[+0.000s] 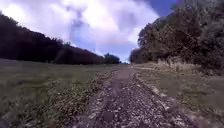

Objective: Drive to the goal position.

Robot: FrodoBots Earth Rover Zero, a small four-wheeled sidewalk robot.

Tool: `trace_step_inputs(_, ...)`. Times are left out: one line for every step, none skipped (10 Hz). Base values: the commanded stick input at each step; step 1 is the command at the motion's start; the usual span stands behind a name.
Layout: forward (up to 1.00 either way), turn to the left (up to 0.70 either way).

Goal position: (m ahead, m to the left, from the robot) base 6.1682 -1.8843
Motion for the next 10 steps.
trace_step_inputs(0.85, 0.00)
trace_step_inputs(0.85, 0.00)
trace_step_inputs(0.85, 0.00)
trace_step_inputs(0.85, -0.24)
trace_step_inputs(0.85, -0.29)
trace_step_inputs(0.85, -0.27)
trace_step_inputs(0.85, -0.22)
trace_step_inputs(0.85, -0.04)
trace_step_inputs(0.85, -0.02)
trace_step_inputs(0.85, 0.00)
